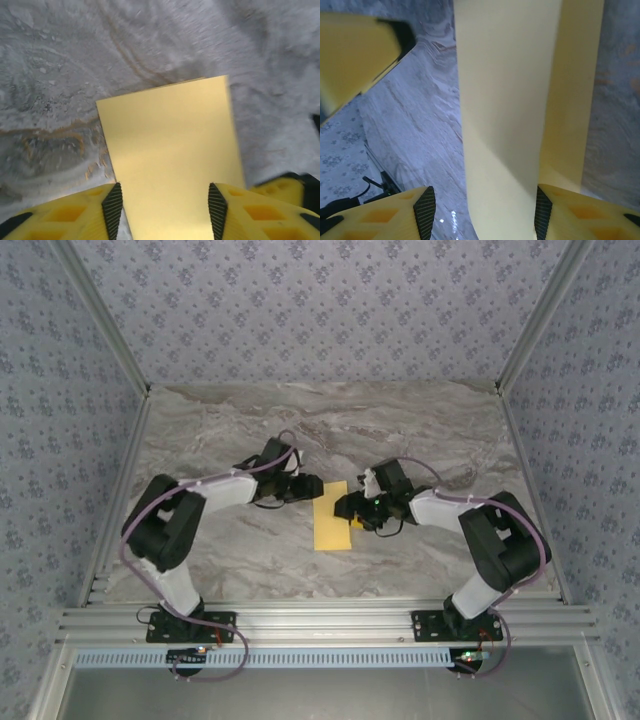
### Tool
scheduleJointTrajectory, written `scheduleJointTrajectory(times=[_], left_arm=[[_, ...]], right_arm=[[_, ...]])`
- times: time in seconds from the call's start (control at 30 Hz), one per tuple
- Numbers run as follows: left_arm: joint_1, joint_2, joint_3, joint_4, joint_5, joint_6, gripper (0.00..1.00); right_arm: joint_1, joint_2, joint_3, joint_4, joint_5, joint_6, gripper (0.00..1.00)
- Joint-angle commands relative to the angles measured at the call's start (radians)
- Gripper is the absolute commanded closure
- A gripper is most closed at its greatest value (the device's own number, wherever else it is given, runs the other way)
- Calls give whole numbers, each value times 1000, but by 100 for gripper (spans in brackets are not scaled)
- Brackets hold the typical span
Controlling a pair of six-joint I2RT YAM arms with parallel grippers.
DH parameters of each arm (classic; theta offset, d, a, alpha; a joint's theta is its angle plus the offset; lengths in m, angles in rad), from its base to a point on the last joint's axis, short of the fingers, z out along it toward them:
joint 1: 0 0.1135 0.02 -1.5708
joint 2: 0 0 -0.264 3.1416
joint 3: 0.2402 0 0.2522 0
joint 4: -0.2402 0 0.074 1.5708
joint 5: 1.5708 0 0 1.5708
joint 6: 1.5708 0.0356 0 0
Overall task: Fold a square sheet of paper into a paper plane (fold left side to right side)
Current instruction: Fold the triangle a second time at the center of the table.
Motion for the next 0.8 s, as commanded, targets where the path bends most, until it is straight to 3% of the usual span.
scheduleJointTrajectory(times=[0.0, 0.17, 0.33, 0.57, 0.77], left_arm=[[-11, -177, -105, 109, -32, 33, 45], [-130, -390, -238, 68, -143, 101, 37], [-289, -473, -288, 26, -247, 117, 32], [-469, -369, -211, -54, -426, 117, 28], [-548, -216, -77, -148, -545, 142, 23]], right_arm=[[-29, 33, 60, 13, -57, 13, 43], [-42, 93, 151, -23, -105, -2, 44], [-57, 139, 218, -76, -108, -24, 44], [-60, 161, 263, -112, -107, -29, 44], [-59, 161, 271, -131, -102, -38, 44]])
